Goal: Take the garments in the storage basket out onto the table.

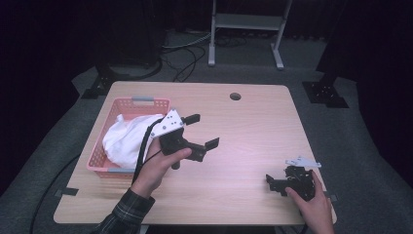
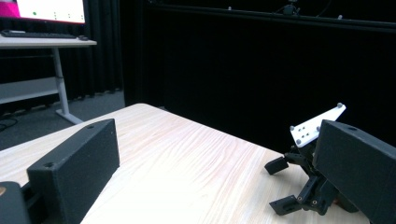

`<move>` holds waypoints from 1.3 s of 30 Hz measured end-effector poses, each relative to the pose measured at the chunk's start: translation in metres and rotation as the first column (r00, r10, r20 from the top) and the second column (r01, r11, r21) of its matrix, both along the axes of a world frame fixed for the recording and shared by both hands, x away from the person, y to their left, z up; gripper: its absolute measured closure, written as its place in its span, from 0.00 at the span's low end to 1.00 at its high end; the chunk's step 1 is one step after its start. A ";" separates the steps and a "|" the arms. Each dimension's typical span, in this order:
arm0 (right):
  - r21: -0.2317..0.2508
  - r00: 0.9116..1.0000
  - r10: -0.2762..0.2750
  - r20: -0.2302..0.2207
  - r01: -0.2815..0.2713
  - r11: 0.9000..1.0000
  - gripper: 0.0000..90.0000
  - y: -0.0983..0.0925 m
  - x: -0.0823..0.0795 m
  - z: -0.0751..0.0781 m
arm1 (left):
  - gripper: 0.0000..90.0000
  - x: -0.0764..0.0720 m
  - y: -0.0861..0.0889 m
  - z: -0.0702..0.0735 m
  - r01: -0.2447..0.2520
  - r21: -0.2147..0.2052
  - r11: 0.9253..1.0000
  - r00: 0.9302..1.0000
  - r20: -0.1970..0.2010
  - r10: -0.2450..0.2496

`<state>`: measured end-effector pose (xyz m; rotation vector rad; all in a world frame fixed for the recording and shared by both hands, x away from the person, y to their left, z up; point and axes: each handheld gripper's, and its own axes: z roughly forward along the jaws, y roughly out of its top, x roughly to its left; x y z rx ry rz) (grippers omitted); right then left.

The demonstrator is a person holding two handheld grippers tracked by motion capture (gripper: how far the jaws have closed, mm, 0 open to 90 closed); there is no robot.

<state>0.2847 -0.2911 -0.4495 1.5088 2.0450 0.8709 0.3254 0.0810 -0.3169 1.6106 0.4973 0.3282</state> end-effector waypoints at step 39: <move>0.000 1.000 0.000 -0.001 0.000 1.000 0.00 0.000 0.000 0.000 | 0.00 0.015 0.066 0.010 -0.086 0.018 0.996 0.996 0.004 0.086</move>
